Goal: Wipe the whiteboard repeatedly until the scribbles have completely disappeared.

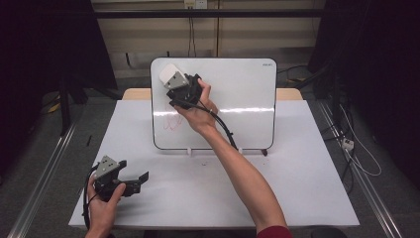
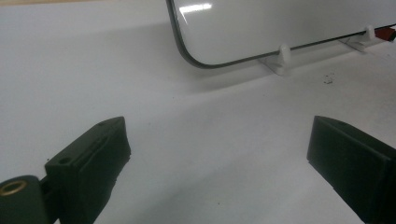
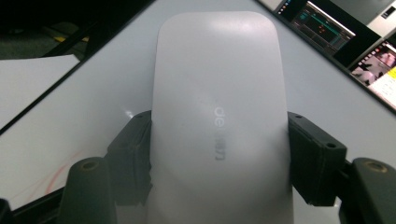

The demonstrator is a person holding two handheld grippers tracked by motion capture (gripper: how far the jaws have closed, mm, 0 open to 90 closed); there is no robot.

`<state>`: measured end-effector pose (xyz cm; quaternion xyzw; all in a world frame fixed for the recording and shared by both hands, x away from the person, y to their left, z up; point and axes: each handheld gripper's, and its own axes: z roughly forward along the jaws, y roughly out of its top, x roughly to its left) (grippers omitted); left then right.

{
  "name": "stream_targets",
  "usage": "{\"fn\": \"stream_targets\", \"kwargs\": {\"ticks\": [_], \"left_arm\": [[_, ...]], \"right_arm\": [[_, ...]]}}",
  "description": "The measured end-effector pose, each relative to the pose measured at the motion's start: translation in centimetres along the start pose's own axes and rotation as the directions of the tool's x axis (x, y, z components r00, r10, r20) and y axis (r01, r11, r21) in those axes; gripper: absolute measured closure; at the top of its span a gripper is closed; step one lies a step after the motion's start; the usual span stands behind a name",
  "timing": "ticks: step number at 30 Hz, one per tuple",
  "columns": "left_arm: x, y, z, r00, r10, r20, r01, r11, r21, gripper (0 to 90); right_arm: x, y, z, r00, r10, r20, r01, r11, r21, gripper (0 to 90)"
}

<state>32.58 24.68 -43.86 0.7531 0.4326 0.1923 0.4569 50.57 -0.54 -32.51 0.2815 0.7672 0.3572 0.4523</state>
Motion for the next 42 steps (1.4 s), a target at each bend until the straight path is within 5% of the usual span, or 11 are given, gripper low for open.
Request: {"fn": "stream_targets", "kwargs": {"ticks": [6,17,32,42], "left_arm": [[0.0,0.0,0.0,1.0000,-0.007,-0.005,0.007,1.0000,-0.003,5.5],[-0.1,0.2,0.0,1.0000,0.003,-0.006,-0.003,1.0000,-0.003,5.5],[-0.1,0.1,0.1,1.0000,0.002,-0.002,-0.002,1.0000,0.008,5.5],[-0.2,0.2,0.3,1.0000,0.007,0.003,-0.007,0.9998,0.016,5.5]], "right_arm": [[-0.2,-0.1,-0.3,0.9995,0.006,0.031,-0.006,1.000,-0.003,31.6],[2.9,-2.5,-1.1,0.9983,-0.051,-0.027,0.051,0.999,0.000,31.6],[6.5,-4.9,-2.3,0.9939,-0.098,-0.051,0.097,0.995,-0.012,31.6],[6.9,-5.4,-2.6,0.9890,-0.124,-0.081,0.124,0.992,-0.008,31.6]]}}
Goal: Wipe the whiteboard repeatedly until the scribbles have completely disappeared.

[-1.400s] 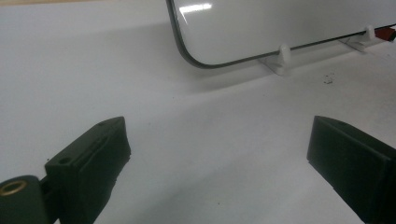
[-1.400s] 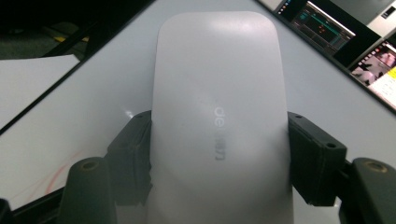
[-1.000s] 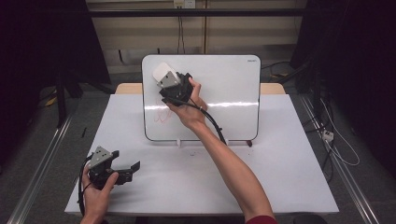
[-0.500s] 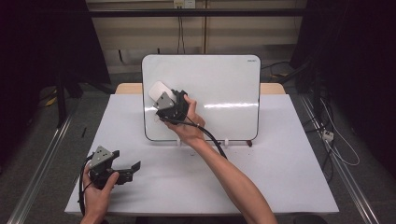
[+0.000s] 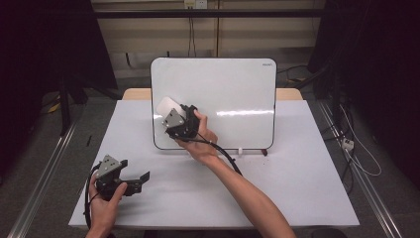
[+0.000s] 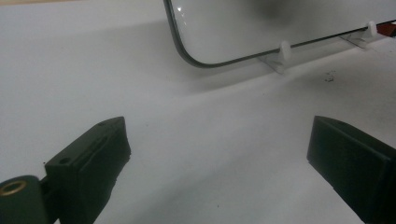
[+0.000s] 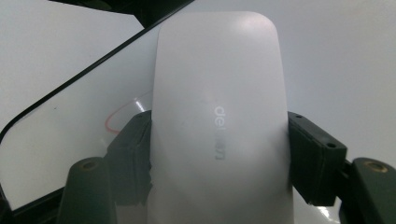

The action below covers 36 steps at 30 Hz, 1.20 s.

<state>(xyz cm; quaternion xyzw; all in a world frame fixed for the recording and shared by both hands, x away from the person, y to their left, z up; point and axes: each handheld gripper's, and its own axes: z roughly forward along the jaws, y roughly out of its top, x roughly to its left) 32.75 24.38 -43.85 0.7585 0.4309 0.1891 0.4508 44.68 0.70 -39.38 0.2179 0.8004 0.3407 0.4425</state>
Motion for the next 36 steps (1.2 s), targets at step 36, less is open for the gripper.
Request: {"fn": "stream_targets", "kwargs": {"ticks": [36], "left_arm": [[0.0,-0.1,0.2,0.9999,-0.009,-0.011,0.009,1.0000,0.001,5.5]], "right_arm": [[-3.7,1.0,0.4,0.9935,0.081,0.080,-0.081,0.997,0.000,31.6]]}}
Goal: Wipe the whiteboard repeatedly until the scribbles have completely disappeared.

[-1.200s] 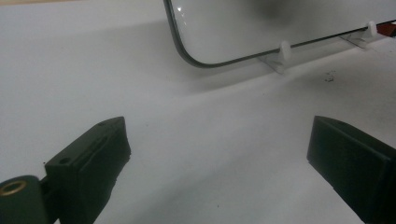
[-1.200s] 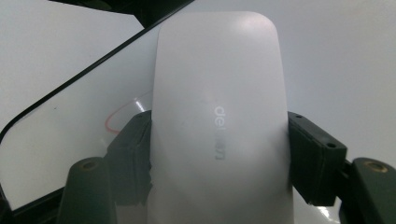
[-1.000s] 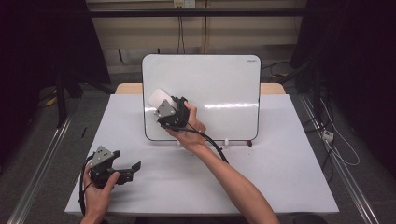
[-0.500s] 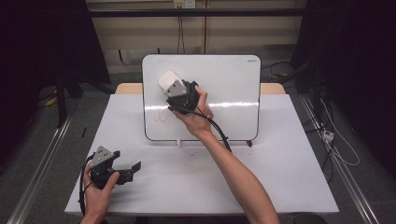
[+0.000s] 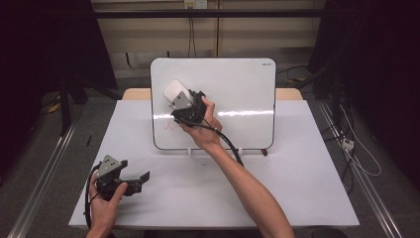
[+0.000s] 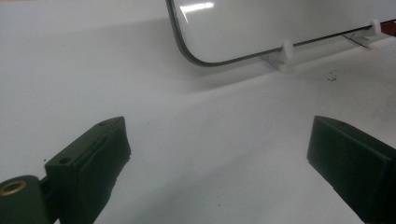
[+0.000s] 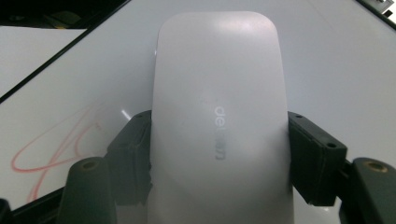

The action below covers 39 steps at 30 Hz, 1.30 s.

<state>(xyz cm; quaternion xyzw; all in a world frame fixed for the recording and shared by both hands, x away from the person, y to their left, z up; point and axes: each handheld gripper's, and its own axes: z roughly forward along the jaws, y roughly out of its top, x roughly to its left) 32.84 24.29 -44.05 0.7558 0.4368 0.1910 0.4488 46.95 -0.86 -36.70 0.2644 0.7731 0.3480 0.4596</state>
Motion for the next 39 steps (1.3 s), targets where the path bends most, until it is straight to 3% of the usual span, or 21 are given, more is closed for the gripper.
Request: {"fn": "stream_targets", "kwargs": {"ticks": [9,13,17,24,26,34,36,39], "left_arm": [[0.0,0.1,0.0,1.0000,0.006,0.007,-0.006,1.0000,0.008,5.5],[0.0,0.0,0.0,1.0000,0.005,0.005,-0.005,0.9999,0.009,5.5],[0.0,0.0,0.0,1.0000,0.009,0.000,-0.009,1.0000,0.003,5.5],[-0.1,0.0,0.1,1.0000,0.004,0.000,-0.004,1.0000,0.002,5.5],[-0.1,0.0,0.2,1.0000,0.004,0.000,-0.004,1.0000,0.002,5.5],[0.0,0.0,0.2,1.0000,0.006,-0.002,-0.006,1.0000,0.007,5.5],[0.0,-0.1,0.1,1.0000,0.004,-0.005,-0.004,1.0000,0.005,5.5],[0.0,-0.1,0.0,1.0000,0.003,-0.003,-0.003,1.0000,0.003,5.5]], "right_arm": [[2.3,-0.4,-0.1,0.9985,-0.046,-0.030,0.046,0.999,-0.005,31.6],[3.5,-1.2,-0.6,0.9930,-0.103,-0.059,0.103,0.995,-0.006,31.6],[4.1,-1.6,-0.8,0.9903,-0.118,-0.072,0.119,0.993,-0.003,31.6],[5.5,-2.8,-1.5,0.9748,-0.189,-0.119,0.190,0.982,0.002,31.6],[6.0,-3.3,-1.8,0.9638,-0.228,-0.139,0.230,0.973,-0.001,31.6],[6.0,-3.6,-2.1,0.9509,-0.261,-0.167,0.263,0.965,-0.006,31.6],[5.8,-3.6,-2.1,0.9500,-0.257,-0.178,0.261,0.965,-0.002,31.6],[5.2,-3.6,-2.1,0.9569,-0.236,-0.169,0.240,0.971,0.004,31.6]]}}
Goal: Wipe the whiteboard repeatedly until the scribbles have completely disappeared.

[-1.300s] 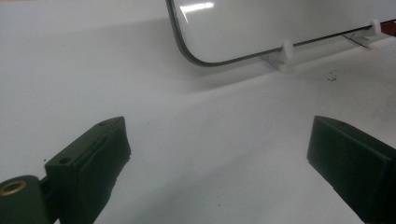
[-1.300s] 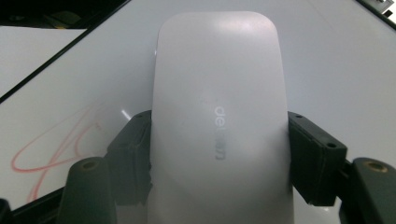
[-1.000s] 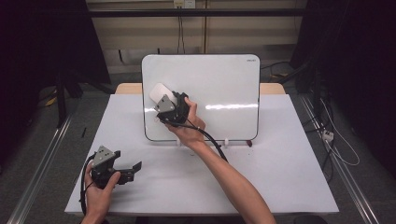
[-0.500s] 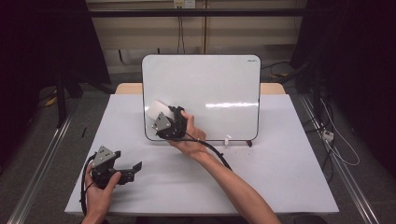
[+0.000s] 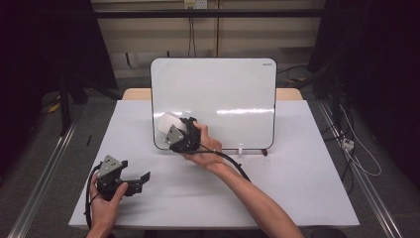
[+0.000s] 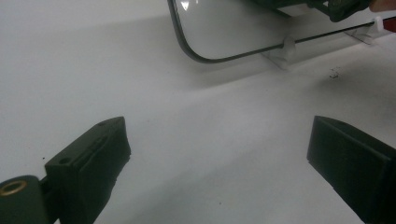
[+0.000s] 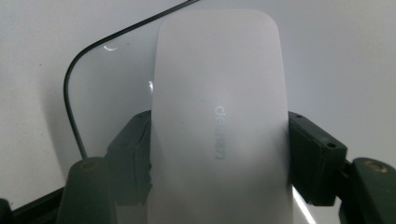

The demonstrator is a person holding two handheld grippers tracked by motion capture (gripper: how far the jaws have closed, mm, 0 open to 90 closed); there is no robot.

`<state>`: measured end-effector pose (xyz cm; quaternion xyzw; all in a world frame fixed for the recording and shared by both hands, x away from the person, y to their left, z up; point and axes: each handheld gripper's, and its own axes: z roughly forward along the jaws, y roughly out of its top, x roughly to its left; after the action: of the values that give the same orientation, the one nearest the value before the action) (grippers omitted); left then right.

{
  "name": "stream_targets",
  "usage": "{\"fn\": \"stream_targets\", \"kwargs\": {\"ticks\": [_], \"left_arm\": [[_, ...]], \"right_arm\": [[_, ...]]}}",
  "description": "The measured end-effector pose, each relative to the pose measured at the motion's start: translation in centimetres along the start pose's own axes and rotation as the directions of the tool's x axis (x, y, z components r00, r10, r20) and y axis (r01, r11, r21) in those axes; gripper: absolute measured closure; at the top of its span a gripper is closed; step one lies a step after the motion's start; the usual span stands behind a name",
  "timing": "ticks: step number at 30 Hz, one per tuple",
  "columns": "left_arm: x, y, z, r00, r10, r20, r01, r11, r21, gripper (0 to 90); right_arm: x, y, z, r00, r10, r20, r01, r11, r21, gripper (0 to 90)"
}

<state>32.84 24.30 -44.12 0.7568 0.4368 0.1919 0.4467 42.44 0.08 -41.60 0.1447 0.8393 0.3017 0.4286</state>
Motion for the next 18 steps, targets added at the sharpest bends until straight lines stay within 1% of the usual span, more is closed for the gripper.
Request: {"fn": "stream_targets", "kwargs": {"ticks": [1,2,3,5,6,7,8,9,10,14,15,16,17,18], "left_arm": [[0.0,0.0,0.0,1.0000,-0.003,0.004,0.003,1.0000,-0.003,5.5],[0.0,0.0,-0.1,1.0000,0.002,0.004,-0.002,1.0000,-0.002,5.5],[0.0,0.0,-0.1,1.0000,0.004,0.004,-0.004,1.0000,-0.002,5.5],[0.0,0.0,-0.1,1.0000,0.003,0.007,-0.003,1.0000,-0.006,5.5],[0.0,0.0,-0.1,1.0000,0.002,0.006,-0.002,1.0000,-0.002,5.5],[0.0,0.0,-0.2,1.0000,0.004,0.005,-0.004,1.0000,-0.002,5.5],[0.1,0.0,-0.2,1.0000,0.004,0.008,-0.004,1.0000,0.002,5.5],[0.0,0.0,-0.2,1.0000,-0.002,0.008,0.002,1.0000,0.003,5.5],[0.1,0.0,-0.2,1.0000,-0.003,0.008,0.003,1.0000,0.001,5.5],[0.1,0.0,-0.3,1.0000,0.000,0.007,0.000,1.0000,-0.001,5.5],[0.1,0.0,-0.2,1.0000,0.000,0.008,0.000,1.0000,0.000,5.5],[0.1,0.0,-0.2,1.0000,-0.003,0.008,0.003,1.0000,-0.001,5.5],[0.1,0.0,-0.2,1.0000,-0.001,0.009,0.001,1.0000,-0.003,5.5],[0.1,0.0,-0.2,1.0000,0.000,0.007,0.000,1.0000,0.001,5.5]], "right_arm": [[-0.3,0.0,0.0,0.9996,0.025,0.013,-0.025,1.000,-0.003,31.6],[-1.1,0.1,0.0,0.9974,0.065,0.032,-0.064,0.998,-0.007,31.6],[-1.1,0.1,0.0,0.9974,0.065,0.032,-0.064,0.998,-0.007,31.6],[-1.9,0.3,0.1,0.9951,0.087,0.047,-0.087,0.996,-0.007,31.6],[-2.8,0.6,0.2,0.9925,0.105,0.061,-0.105,0.994,-0.011,31.6],[-2.8,0.6,0.2,0.9925,0.105,0.061,-0.105,0.994,-0.011,31.6],[-3.9,0.8,0.3,0.9885,0.131,0.076,-0.130,0.991,-0.014,31.6],[-4.5,0.9,0.3,0.9848,0.150,0.087,-0.149,0.989,-0.017,31.6],[-4.5,0.9,0.3,0.9848,0.150,0.087,-0.149,0.989,-0.017,31.6],[-6.8,0.9,0.2,0.9688,0.215,0.124,-0.213,0.977,-0.028,31.6],[-7.2,1.0,0.2,0.9645,0.230,0.131,-0.228,0.973,-0.031,31.6],[-7.3,1.0,0.2,0.9636,0.235,0.127,-0.234,0.972,-0.028,31.6],[-7.1,1.0,0.2,0.9646,0.224,0.139,-0.222,0.975,-0.028,31.6],[-6.9,1.0,0.2,0.9634,0.219,0.155,-0.217,0.976,-0.033,31.6]]}}
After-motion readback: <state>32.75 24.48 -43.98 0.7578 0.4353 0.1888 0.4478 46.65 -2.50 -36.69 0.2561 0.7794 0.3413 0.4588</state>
